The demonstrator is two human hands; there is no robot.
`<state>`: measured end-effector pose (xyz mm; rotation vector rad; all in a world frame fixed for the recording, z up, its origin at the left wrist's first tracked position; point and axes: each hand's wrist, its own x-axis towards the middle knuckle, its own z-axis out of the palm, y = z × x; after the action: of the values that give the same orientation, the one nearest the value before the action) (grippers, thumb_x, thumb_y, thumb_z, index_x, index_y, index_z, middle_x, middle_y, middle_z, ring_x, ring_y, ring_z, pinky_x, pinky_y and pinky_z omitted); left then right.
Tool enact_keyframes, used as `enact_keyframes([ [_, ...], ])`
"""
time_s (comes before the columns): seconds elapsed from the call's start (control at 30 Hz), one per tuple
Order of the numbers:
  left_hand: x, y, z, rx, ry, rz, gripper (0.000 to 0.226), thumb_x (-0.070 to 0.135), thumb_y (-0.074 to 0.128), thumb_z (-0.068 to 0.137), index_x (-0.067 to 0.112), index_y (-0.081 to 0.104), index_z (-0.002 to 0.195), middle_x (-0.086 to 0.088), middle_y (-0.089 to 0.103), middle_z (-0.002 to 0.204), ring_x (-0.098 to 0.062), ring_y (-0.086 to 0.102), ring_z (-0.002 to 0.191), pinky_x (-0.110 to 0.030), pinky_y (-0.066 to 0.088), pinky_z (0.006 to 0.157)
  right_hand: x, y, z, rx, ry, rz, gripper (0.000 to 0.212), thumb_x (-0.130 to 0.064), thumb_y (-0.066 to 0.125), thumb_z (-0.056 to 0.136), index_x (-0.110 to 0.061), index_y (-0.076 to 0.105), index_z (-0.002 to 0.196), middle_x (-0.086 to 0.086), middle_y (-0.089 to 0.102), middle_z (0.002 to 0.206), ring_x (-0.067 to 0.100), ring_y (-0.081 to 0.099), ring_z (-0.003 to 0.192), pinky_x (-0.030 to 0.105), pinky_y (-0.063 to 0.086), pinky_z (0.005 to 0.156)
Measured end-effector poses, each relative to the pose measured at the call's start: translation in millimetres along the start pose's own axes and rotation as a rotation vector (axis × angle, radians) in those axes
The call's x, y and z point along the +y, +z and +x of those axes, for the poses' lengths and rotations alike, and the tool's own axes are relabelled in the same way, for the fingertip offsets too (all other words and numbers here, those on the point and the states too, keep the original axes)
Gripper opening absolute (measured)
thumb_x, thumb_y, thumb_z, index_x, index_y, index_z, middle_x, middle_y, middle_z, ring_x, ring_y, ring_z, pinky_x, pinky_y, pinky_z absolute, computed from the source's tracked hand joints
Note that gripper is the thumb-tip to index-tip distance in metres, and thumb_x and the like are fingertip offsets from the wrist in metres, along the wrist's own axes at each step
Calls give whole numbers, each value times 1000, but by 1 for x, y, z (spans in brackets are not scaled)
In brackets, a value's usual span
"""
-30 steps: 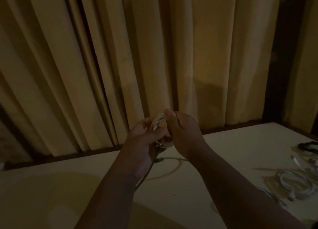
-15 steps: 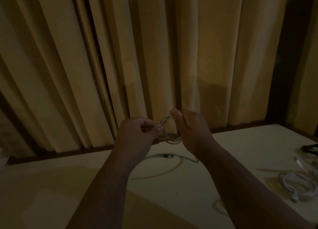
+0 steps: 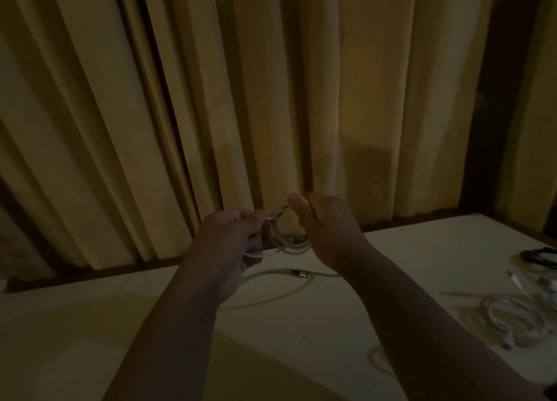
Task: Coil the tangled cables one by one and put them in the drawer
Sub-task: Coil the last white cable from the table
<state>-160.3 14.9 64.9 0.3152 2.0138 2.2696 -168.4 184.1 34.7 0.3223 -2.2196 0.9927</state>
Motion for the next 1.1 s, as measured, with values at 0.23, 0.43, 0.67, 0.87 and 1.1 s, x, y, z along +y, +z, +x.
enact_keyframes([
  [0.23, 5, 0, -7, -4, 28, 128, 24, 11, 49, 103, 0, 61, 86, 3, 31, 47, -9, 25, 39, -29, 25, 50, -5, -3, -1, -41, -20, -8, 46, -60, 27, 93, -28, 53, 74, -6, 53, 60, 10, 48, 52, 24, 39, 49],
  [0.43, 2, -1, 0, -58, -136, -185, 15, 9, 49, 102, -1, 58, 93, 0, 30, 60, -7, 22, 36, -23, 26, 40, -1, -2, -4, 38, -72, -96, 37, -51, 34, 100, -33, 40, 69, -10, 47, 59, 6, 45, 51, 18, 30, 48],
  [0.67, -8, -12, 9, 72, 181, 400, 17, 22, 61, 99, 14, 73, 90, 13, 45, 45, -8, 35, 45, -24, 32, 49, -4, -1, -3, -7, 67, 119, 43, -49, 38, 102, -25, 49, 67, -6, 49, 58, 11, 44, 52, 28, 38, 53],
  [0.87, -6, -15, 7, 106, 631, 758, 12, 22, 63, 96, 28, 72, 92, 15, 64, 79, 0, 57, 74, -13, 39, 63, -16, -6, -2, -58, 229, 728, 44, -34, 36, 109, -11, 47, 73, -1, 34, 58, 11, 32, 52, 28, 32, 51],
  [1.1, -4, -13, 6, 220, 867, 783, 17, 10, 71, 90, 25, 75, 97, 15, 67, 90, -2, 63, 88, -12, 48, 74, -27, -12, 1, -80, 302, 959, 58, -40, 37, 108, -28, 56, 55, -1, 33, 60, 13, 28, 54, 28, 26, 50],
])
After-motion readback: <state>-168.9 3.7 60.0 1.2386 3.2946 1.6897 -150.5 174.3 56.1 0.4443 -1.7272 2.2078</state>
